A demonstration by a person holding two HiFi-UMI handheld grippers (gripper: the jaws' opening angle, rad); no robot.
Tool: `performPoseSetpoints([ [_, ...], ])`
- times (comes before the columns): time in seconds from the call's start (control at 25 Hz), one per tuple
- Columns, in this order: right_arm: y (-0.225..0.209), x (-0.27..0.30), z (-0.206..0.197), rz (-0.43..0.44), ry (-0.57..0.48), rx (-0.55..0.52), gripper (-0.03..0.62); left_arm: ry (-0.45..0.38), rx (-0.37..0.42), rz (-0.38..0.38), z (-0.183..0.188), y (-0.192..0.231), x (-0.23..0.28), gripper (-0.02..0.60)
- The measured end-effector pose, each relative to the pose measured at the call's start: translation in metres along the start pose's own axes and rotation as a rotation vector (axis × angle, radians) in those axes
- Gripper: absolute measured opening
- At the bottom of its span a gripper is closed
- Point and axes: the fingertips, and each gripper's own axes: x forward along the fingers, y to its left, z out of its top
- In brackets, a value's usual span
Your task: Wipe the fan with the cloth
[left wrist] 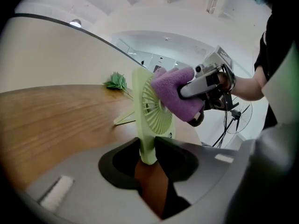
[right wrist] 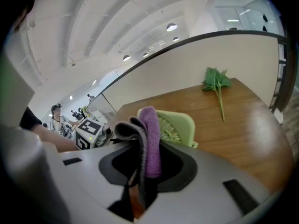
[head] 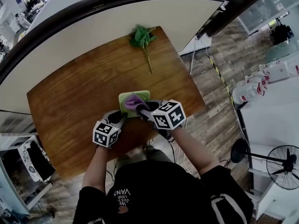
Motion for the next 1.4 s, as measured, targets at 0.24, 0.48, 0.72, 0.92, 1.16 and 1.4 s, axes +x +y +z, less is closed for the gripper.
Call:
performPoseSetpoints([
  [0.24,-0.025,-0.023,-0.010,-0.046,-0.023,0.049,0.100,0.012,0.008,-0.009,0.000,0.001,0.001,0.115],
  [0.48,-0.045,-0.042,-0.020,-0.106,-0.043,0.097,0.100,0.021,0.013,-0.015,0.000,0.002,0.002,0.114],
  [0.72,-0.060,-0.062,-0.031,-0.169,-0.069,0.152,0.100,0.022,0.012,-0.011,0.000,0.000,0.002,0.117],
  [0.92,-0.040,-0.064,-0.032,-0.153,-0.084,0.115,0.101,0.018,-0.001,0.023,-0.002,0.002,-0.005,0.132],
  [1.16,0.008,-0.024,-0.026,-0.046,-0.043,-0.019,0.100,-0.006,-0.027,0.059,-0.010,-0.001,-0.021,0.132],
  [1.4,0.038,0.027,-0.027,0.018,0.053,-0.146,0.100,-0.032,-0.066,0.088,-0.014,-0.001,-0.032,0.132],
])
